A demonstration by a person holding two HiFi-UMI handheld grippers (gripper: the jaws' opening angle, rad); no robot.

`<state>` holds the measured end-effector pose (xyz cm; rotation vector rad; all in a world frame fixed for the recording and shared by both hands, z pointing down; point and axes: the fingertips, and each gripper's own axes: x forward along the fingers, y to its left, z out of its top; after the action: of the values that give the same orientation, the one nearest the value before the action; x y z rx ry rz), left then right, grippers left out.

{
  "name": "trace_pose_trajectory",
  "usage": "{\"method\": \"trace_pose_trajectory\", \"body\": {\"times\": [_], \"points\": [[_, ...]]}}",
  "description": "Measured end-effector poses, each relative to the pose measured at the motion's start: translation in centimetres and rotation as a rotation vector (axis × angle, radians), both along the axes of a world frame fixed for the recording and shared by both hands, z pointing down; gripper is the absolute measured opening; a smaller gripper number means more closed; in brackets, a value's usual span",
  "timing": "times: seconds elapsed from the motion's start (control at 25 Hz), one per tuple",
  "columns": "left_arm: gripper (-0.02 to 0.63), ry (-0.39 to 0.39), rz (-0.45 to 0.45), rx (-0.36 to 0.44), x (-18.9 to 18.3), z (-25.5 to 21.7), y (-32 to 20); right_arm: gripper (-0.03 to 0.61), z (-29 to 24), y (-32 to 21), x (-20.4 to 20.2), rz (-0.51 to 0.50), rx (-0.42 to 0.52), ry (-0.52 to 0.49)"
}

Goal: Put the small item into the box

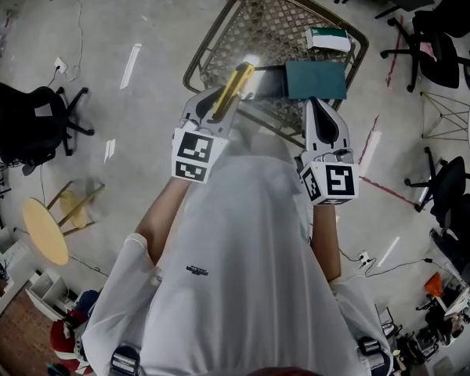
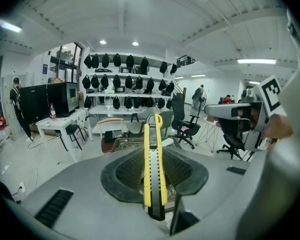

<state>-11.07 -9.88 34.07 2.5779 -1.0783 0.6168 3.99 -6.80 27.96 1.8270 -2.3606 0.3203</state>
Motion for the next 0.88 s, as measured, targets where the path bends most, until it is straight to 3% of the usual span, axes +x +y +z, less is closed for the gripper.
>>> {"method": "trace_pose_trajectory", "body": {"times": [0.48, 0.88], "points": [[0.109, -0.132, 0.111, -0.056, 3.2, 5.8, -2.7, 0.000, 3.5, -2.2, 2.7, 0.021, -0.060, -0.050], [0.109, -0.266, 0.226, -0.131, 5.4, 14.0, -3.0, 0.000, 8.5, -4.1, 2.9, -0.016, -0.125, -0.058]]}}
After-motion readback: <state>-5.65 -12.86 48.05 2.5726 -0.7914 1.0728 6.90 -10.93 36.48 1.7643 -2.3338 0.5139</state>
